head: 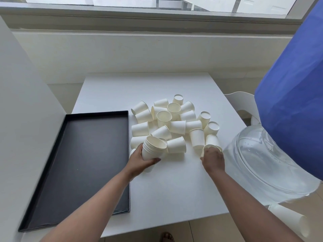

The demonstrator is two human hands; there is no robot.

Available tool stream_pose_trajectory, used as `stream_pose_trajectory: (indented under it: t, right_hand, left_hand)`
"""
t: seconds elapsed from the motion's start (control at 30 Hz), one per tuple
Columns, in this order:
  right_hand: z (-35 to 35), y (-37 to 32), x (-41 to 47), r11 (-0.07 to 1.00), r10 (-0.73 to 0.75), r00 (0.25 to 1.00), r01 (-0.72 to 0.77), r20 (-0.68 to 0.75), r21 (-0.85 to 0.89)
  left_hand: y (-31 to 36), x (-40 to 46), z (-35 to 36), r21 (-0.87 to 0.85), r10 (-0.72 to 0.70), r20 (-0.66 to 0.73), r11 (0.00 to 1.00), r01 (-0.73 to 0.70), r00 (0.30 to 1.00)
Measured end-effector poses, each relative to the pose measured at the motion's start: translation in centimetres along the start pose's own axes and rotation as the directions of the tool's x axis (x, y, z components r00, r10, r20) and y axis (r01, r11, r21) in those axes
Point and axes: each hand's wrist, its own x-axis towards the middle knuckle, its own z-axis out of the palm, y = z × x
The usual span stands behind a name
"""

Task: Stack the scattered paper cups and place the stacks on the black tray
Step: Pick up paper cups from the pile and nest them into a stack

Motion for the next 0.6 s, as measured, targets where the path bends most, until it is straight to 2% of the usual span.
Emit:
stream_pose_trajectory:
  t: [0.1, 0.2, 0.37, 0.47, 0.6]
  right_hand:
    - [0.6, 0.1, -0.5, 1.0, -0.01, 1.0, 0.011, 0.027, -0.016]
    - [0.4, -0.3, -0.6, 0.994, 0.029, 1.0, -0.028, -0.01, 0.104]
    - [-2.0, -1.8, -0.3, 0.934, 0.107, 0.961, -0.009, -0.254, 0.358]
    - [-4.1, -3.2, 0.3, 0.857, 0.11, 0.906, 0.123, -0.41, 0.501]
    - [-6.6, -6.0, 0.2, 0.637, 0.021, 0.828, 0.421, -0.56, 0.646]
  left_hand:
    - [0.2, 0.0, -0.1, 0.01, -0.006, -0.02, 1.0, 0.006, 1.0]
    - [0.4, 0.0, -0.1, 0.005, -0.012, -0.033, 1.0, 0.012, 0.999]
    - [0.6, 0.0, 0.0, -0.006, -0.01, -0.039, 1.0, 0.01, 0.999]
    - [0.5, 0.0, 0.2, 0.003, -0.012, -0.048, 1.0, 0.012, 0.999]
    - [0.4, 0.1, 0.4, -0.001, -0.014, -0.081, 1.0, 0.014, 0.997]
